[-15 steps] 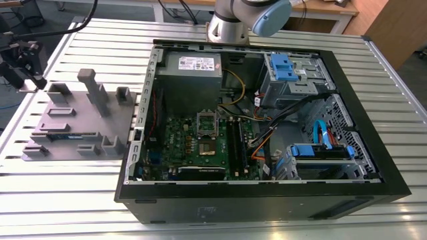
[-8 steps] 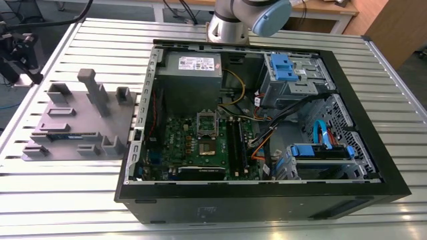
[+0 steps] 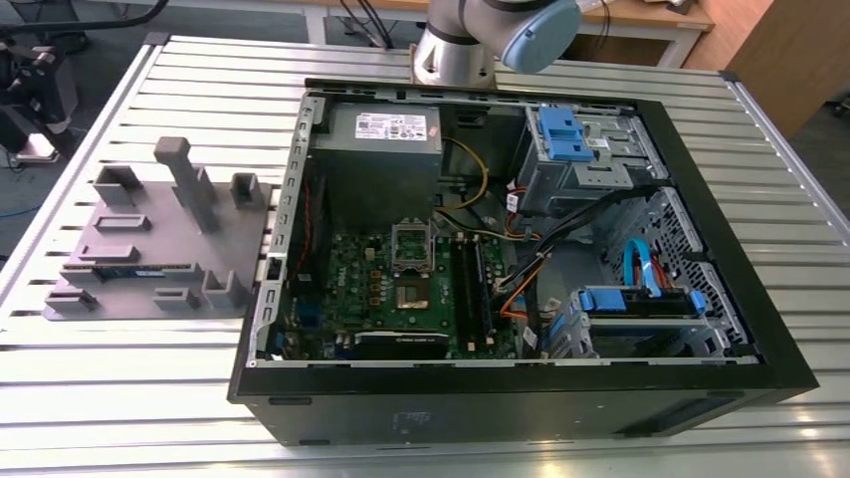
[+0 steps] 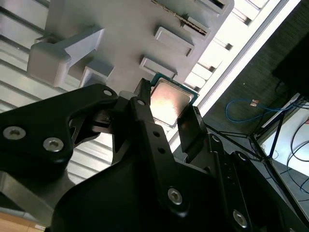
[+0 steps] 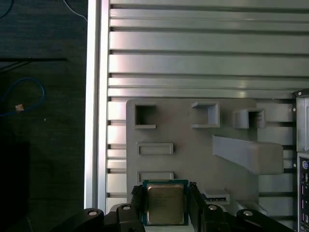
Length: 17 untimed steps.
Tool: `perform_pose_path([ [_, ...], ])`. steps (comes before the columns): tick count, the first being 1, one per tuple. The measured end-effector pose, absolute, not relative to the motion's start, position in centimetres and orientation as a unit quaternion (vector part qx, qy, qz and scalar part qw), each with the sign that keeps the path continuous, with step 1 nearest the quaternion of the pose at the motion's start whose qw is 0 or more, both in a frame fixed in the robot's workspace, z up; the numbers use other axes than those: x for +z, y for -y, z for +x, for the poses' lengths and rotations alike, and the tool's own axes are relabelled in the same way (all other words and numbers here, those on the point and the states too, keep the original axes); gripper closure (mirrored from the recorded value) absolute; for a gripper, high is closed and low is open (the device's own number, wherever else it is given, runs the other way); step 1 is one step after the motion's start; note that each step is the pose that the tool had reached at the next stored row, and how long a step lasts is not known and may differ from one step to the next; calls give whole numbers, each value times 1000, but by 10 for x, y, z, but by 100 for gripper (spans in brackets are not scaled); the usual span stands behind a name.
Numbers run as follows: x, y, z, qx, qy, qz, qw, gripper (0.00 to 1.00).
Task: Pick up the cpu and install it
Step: 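Place the cpu into insertion slot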
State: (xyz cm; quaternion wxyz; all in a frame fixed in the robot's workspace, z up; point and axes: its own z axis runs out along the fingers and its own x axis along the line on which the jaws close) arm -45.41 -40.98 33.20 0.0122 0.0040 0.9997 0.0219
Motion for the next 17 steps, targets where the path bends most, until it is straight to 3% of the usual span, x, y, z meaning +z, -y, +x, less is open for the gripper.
perform_pose_path([
  [17, 359, 410, -454, 22, -1000, 4, 12, 53],
])
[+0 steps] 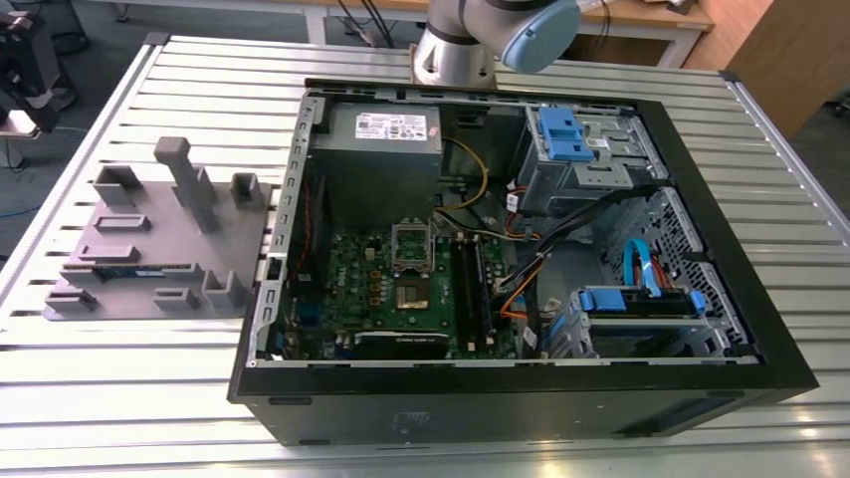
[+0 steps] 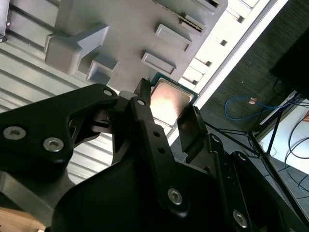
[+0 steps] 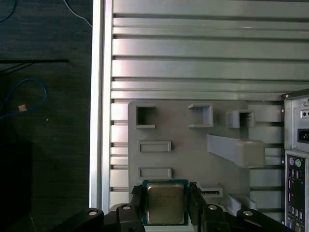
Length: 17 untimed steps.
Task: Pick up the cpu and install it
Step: 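Place the cpu into insertion slot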
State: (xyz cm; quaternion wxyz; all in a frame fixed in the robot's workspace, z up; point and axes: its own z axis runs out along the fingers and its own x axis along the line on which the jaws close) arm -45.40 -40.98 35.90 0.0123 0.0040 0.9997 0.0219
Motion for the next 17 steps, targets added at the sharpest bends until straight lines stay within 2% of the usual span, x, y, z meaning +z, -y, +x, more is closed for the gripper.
perform_pose_path([
  [17, 359, 410, -444, 22, -1000, 4, 12, 53],
])
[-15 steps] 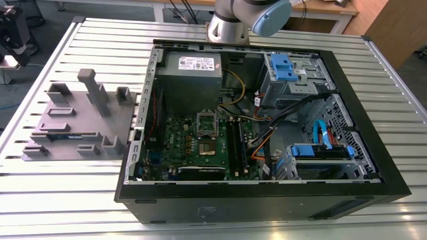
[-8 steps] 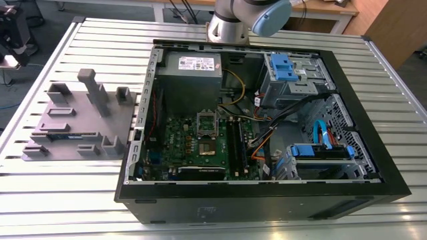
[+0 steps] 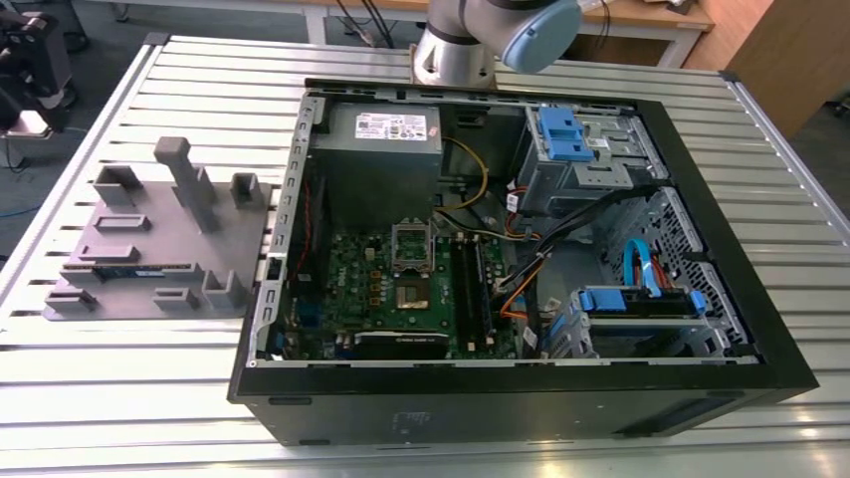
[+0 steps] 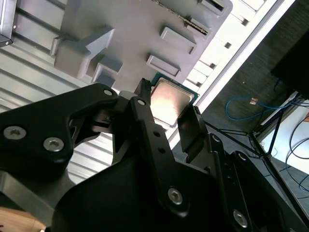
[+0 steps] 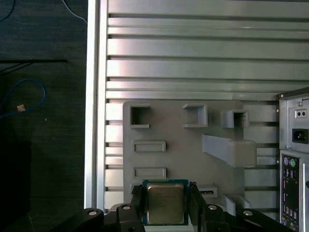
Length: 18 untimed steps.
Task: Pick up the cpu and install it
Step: 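Place the cpu into insertion slot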
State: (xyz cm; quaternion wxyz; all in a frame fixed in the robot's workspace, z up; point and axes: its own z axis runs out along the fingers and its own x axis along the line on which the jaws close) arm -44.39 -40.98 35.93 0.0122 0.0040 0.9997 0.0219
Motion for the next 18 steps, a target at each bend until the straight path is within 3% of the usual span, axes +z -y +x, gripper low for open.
perform_pose_path([
  [18, 359, 410, -422, 22, -1000, 4, 12, 53],
])
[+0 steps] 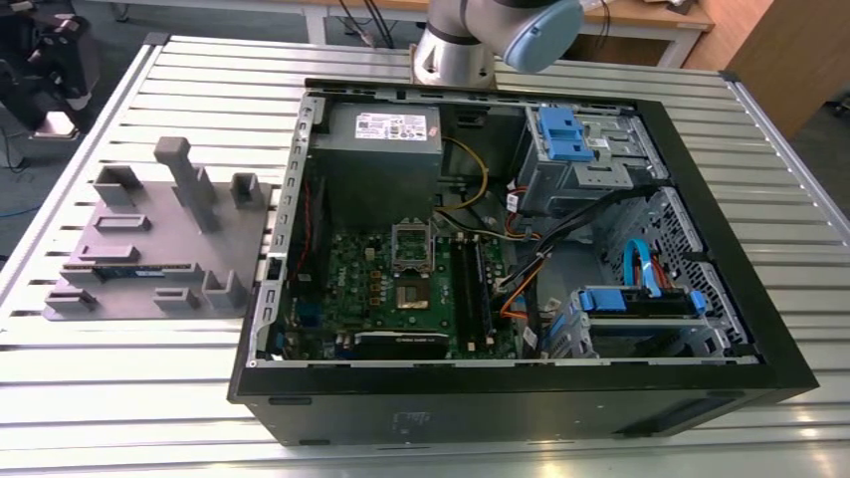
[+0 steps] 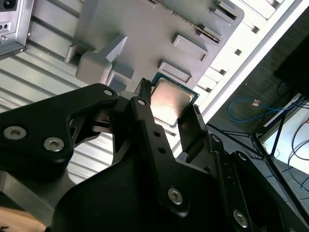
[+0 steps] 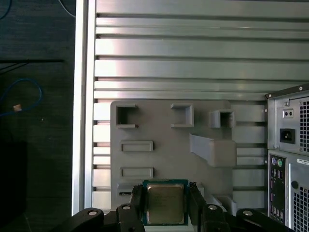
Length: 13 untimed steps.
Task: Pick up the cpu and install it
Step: 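Place the cpu into insertion slot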
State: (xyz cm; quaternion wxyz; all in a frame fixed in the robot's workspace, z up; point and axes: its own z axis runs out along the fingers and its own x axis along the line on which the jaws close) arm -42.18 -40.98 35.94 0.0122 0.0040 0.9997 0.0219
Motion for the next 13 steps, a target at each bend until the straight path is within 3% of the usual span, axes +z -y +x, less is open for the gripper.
perform_pose_path([
  [13, 359, 410, -416, 22, -1000, 4, 12, 53],
])
